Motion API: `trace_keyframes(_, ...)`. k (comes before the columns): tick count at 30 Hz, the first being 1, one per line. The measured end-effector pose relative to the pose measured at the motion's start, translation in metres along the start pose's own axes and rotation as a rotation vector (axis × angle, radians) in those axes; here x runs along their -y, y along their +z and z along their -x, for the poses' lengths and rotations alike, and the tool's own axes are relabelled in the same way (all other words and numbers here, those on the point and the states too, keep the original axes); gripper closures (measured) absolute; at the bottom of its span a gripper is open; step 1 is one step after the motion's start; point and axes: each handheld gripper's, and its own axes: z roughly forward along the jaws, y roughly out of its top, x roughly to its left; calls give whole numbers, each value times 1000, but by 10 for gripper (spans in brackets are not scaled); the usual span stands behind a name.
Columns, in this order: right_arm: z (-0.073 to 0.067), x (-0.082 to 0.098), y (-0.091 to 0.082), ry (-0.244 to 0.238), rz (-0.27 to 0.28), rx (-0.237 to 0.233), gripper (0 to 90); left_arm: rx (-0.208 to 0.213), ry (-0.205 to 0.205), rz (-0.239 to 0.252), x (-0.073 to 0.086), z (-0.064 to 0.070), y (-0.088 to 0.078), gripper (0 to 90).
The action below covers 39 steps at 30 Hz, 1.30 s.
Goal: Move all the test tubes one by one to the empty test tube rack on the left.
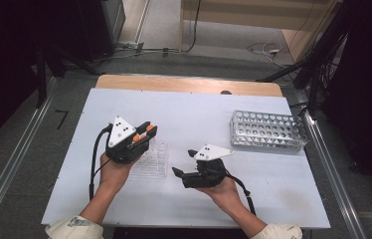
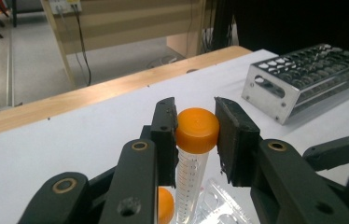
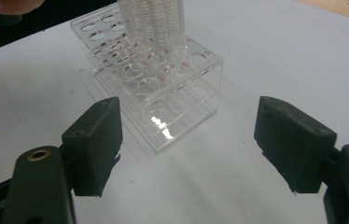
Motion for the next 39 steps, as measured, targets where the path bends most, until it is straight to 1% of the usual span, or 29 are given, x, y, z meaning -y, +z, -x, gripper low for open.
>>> trace_keyframes(3,0,0,0,-2,-2,2,220,-3,6,-34,5,1,5,706)
trace_keyframes(6,0,0,0,-1,-4,2,220,-11,20,-92,10,3,12,705)
trace_keyframes(8,-1,0,0,1,-6,2,220,-14,23,-120,12,3,15,704)
trace_keyframes(10,-1,1,0,0,-6,3,220,-18,25,-136,14,4,16,703)
trace_keyframes(17,0,1,0,-1,-6,6,220,-16,29,-132,14,4,16,684)
trace_keyframes(19,0,1,0,1,-8,6,220,-22,35,-129,14,5,15,622)
trace_keyframes(20,0,1,0,0,-8,7,220,-23,35,-126,14,5,15,618)
trace_keyframes(23,1,1,0,6,-5,11,216,-13,30,-114,13,6,13,575)
trace_keyframes(27,5,1,-1,10,-3,22,208,1,17,-99,12,7,8,469)
trace_keyframes(28,6,1,-2,18,-4,27,206,3,16,-95,12,7,7,453)
trace_keyframes(30,9,2,-3,18,0,35,204,9,0,-92,11,8,4,395)
trace_keyframes(32,12,2,-5,30,3,46,203,22,-16,-86,10,8,1,360)
trace_keyframes(35,20,3,-10,44,11,68,200,35,-52,-82,10,7,-4,285)
trace_keyframes(37,26,4,-15,58,20,86,199,30,-66,-83,11,5,-7,242)
trace_keyframes(39,33,5,-20,70,27,115,195,26,-78,-81,13,3,-10,221)
